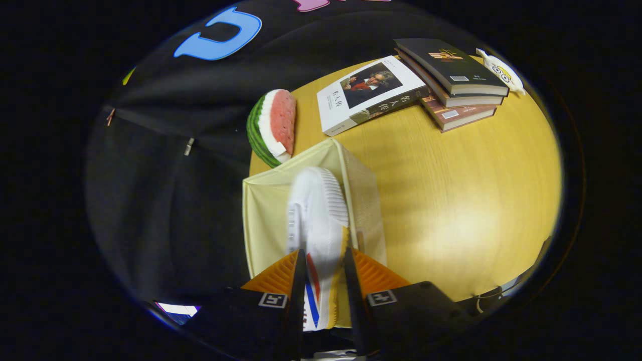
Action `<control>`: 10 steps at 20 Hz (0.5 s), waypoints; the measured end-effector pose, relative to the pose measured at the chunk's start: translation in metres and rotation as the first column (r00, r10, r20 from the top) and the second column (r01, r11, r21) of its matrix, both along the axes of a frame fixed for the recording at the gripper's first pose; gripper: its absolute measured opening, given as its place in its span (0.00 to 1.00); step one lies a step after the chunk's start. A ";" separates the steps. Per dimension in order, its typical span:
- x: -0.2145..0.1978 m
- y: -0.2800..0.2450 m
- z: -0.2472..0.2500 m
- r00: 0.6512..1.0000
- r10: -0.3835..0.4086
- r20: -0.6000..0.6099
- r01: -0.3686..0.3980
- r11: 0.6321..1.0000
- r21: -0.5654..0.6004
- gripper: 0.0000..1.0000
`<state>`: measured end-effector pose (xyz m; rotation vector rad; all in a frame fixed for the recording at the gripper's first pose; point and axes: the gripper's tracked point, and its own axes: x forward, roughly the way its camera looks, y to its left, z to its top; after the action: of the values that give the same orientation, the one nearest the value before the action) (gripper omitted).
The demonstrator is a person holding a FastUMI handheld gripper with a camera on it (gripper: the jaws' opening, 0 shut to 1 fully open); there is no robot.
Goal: Open the storage box then place both shoes into the box .Put the left shoe in first, then the right shoe, with the right side of both shoes facing outward in a uniform manner.
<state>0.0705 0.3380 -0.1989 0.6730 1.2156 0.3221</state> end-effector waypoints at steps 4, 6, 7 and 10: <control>0.006 -0.002 0.014 0.998 0.030 0.061 -0.030 1.000 -0.008 0.98; 0.003 -0.004 0.014 0.997 0.042 0.072 -0.041 0.999 -0.016 0.98; 0.001 -0.006 0.015 0.996 0.046 0.071 -0.045 0.999 -0.018 0.99; -0.004 -0.012 0.016 0.995 0.060 0.084 -0.058 0.998 -0.025 0.98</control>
<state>0.0662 0.3264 -0.1826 0.5986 1.1580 0.3819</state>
